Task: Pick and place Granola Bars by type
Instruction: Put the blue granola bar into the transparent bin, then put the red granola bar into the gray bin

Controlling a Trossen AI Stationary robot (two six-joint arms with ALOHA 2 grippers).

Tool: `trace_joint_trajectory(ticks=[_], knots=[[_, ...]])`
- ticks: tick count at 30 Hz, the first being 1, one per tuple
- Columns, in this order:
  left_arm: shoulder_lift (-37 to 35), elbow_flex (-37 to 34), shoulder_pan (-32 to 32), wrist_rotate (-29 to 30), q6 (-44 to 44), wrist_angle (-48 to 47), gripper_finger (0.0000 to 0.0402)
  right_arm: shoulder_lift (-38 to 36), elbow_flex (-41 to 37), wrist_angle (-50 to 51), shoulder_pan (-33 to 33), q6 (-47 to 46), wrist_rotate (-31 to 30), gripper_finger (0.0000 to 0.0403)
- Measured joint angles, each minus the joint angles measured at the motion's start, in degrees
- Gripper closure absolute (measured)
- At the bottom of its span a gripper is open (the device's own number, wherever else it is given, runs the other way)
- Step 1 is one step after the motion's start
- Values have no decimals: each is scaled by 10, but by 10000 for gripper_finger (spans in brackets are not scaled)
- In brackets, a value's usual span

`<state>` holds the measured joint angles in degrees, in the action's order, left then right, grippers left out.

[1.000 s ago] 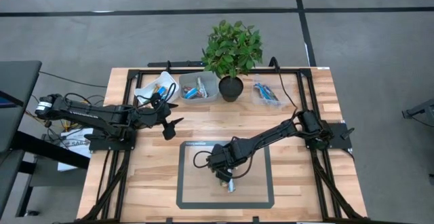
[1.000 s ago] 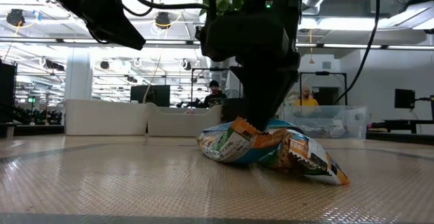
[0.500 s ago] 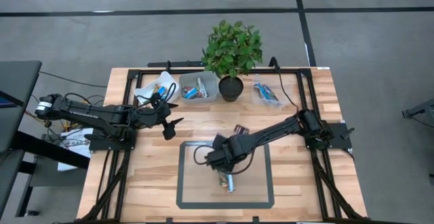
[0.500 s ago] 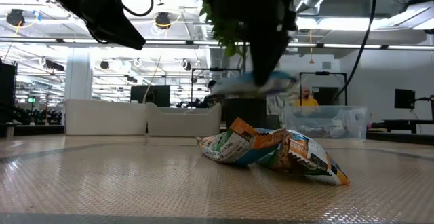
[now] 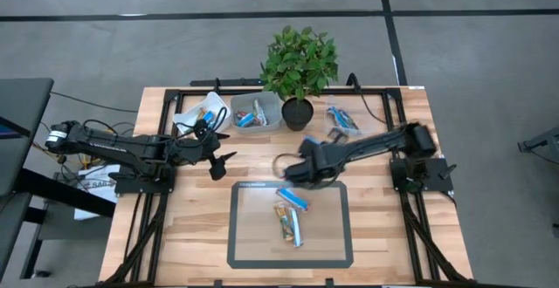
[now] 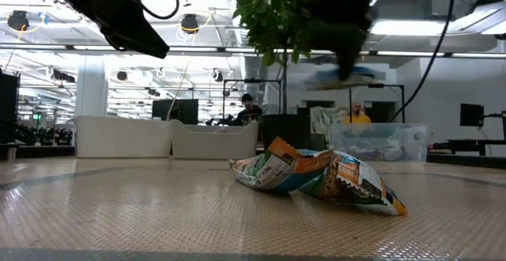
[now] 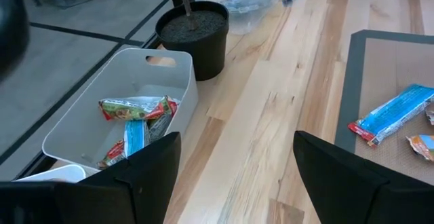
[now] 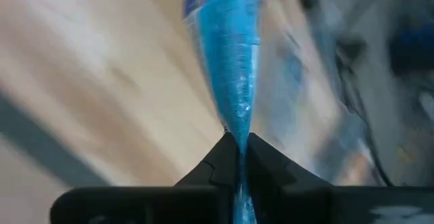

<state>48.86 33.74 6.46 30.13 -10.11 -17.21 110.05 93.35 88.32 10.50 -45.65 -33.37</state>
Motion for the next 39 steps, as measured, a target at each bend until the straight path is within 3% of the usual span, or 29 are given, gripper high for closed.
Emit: trace_joint_trajectory(ticks=[5, 13, 22, 28, 32, 39], knots=[[0, 0, 0, 6, 2, 6, 123, -91, -121, 3, -49, -52, -13, 384], [0, 0, 0, 8, 3, 16, 123, -208, -248, -117, -150, -14, -31, 391], [0, 0, 0, 8, -5, 17, 123, -226, -289, -227, -285, 99, -28, 385], [0, 0, 0, 8, -8, 16, 123, -208, -288, -263, -338, 160, -1, 381], [0, 0, 0, 8, -9, 16, 123, -208, -288, -268, -347, 162, 3, 352], [0, 0, 0, 8, -9, 15, 123, -209, -288, -268, -347, 162, 3, 264]])
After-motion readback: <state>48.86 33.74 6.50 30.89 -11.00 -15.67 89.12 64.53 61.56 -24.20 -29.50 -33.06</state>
